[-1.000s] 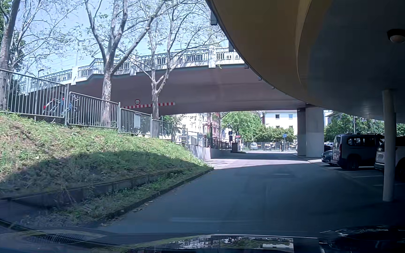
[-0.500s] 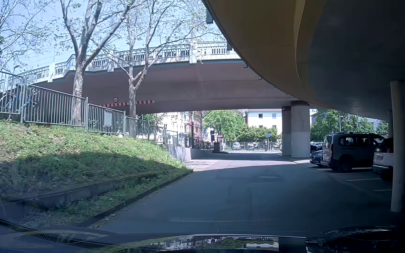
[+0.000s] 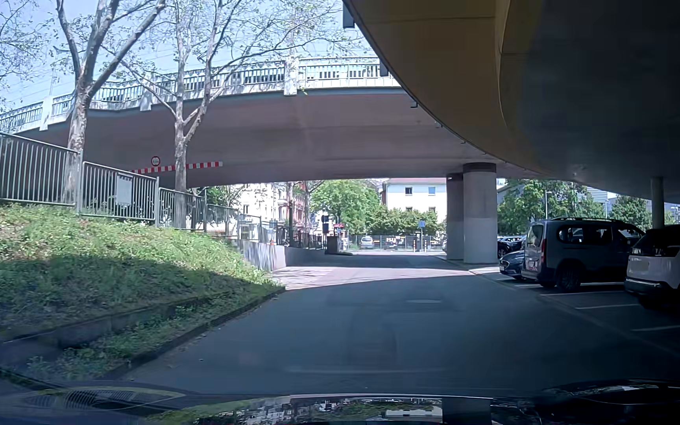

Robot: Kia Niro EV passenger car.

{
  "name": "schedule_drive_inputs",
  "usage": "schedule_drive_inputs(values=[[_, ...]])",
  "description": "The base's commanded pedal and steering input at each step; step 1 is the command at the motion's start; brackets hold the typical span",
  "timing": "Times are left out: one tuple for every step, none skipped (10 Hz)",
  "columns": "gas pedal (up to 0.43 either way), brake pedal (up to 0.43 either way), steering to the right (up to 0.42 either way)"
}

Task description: Follow the waypoints while adhering to traffic rules and regulations

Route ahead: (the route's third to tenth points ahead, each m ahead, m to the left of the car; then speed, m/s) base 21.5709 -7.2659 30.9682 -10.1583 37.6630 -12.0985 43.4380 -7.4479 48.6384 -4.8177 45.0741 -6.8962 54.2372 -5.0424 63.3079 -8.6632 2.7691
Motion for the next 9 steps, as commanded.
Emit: schedule_drive_inputs(values=[[0.059,0.000,0.188],[0.059,0.000,0.181],[0.059,0.000,0.175],[0.059,0.000,0.168],[0.059,0.000,0.155],[0.059,0.000,0.141],[0.059,0.000,0.129],[0.059,0.000,0.114],[0.059,0.000,0.099]])
